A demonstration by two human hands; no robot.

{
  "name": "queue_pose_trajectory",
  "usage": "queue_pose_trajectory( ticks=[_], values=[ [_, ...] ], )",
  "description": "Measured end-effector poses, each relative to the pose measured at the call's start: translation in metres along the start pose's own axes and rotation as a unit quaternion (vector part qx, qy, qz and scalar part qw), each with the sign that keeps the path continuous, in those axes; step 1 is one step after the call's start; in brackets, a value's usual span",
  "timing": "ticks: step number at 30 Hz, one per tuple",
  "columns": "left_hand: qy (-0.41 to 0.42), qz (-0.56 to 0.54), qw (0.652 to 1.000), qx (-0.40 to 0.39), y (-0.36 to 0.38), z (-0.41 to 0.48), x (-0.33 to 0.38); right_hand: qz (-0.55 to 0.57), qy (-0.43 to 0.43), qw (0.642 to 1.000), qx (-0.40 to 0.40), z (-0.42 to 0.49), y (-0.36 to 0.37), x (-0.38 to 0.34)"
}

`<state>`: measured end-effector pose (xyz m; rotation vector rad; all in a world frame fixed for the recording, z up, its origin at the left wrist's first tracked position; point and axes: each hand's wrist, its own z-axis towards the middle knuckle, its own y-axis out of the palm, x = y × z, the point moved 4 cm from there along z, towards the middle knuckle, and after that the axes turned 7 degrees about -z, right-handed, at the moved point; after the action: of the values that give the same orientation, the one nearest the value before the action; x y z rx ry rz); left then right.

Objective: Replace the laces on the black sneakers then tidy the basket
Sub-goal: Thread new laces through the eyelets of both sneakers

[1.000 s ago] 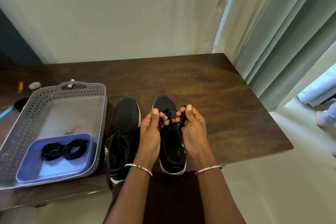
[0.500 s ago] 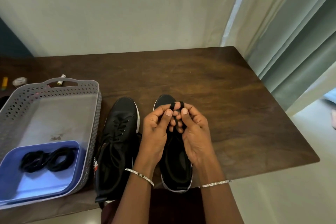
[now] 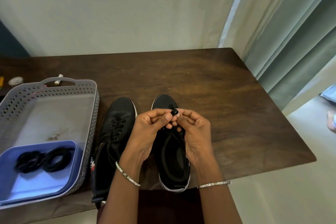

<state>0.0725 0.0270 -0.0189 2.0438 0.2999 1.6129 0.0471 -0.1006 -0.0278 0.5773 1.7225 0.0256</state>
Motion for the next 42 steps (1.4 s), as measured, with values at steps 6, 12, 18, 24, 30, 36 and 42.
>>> queue_pose_trajectory(
  ticks=[6,12,18,24,30,36,42],
  values=[
    [-0.039,-0.038,0.998,0.022,-0.004,0.001,0.0,-0.051,-0.017,0.997,-0.047,0.0,-0.001,-0.002],
    [-0.038,-0.014,0.999,0.025,-0.005,0.001,0.001,-0.07,-0.005,0.991,-0.117,-0.002,-0.002,-0.009],
    [0.059,0.068,0.994,0.053,-0.002,0.001,0.005,-0.05,-0.007,0.995,-0.089,-0.003,0.001,-0.011],
    [0.127,0.182,0.974,0.047,-0.001,0.002,0.009,-0.049,-0.014,0.999,0.0,0.001,0.004,0.0],
    [0.234,0.367,0.9,-0.002,0.0,-0.001,0.016,-0.023,0.028,0.999,0.039,0.004,0.003,0.002],
    [0.289,0.526,0.799,-0.028,0.006,-0.002,0.017,0.005,0.037,0.998,0.055,0.004,-0.001,-0.002],
    [0.246,0.532,0.809,-0.035,-0.001,0.0,0.016,-0.002,0.007,1.0,-0.011,0.003,0.0,-0.01]
  ],
)
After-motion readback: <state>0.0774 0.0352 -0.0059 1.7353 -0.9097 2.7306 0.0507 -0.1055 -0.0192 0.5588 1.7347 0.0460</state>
